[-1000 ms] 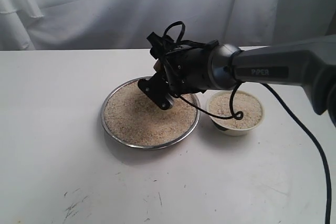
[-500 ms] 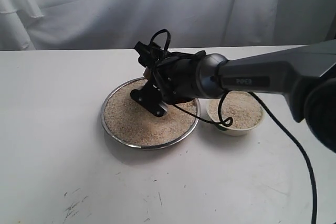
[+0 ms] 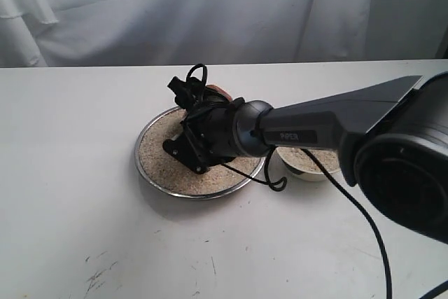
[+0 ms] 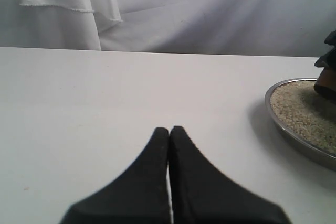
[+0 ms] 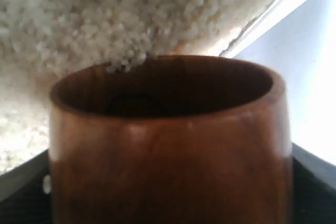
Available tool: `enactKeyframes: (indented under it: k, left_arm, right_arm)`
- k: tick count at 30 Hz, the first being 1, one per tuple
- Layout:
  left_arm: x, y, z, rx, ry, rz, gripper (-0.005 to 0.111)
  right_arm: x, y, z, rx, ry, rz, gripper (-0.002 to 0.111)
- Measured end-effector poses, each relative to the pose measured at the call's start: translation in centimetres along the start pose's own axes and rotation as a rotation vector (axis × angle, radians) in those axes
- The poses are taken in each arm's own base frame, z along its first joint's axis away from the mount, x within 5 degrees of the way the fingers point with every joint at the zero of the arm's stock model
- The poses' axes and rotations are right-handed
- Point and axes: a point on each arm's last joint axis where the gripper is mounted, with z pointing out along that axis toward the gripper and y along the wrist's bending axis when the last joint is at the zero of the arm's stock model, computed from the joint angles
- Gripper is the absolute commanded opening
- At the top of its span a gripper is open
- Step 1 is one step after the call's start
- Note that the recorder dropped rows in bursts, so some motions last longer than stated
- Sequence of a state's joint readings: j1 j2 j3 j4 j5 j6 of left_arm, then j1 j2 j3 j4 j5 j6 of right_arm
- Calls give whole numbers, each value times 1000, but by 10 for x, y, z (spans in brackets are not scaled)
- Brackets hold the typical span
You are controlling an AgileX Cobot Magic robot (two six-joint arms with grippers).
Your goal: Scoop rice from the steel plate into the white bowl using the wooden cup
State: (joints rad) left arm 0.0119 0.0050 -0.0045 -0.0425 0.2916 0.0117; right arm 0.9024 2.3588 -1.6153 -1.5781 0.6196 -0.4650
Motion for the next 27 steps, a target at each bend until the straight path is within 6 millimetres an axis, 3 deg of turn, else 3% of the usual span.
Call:
enactKeyframes:
  k: [11,18,27]
  left_arm:
    - [0,0,0,0,0,0,0]
    - [0,0,0,0,0,0,0]
    - [0,0,0,0,0,0,0]
  right_arm:
    - [-12,0,-3,-54,-106,49,0]
    - [1,1,5,-109,-178,140,0]
    - [0,4,5,-150,-272,148,0]
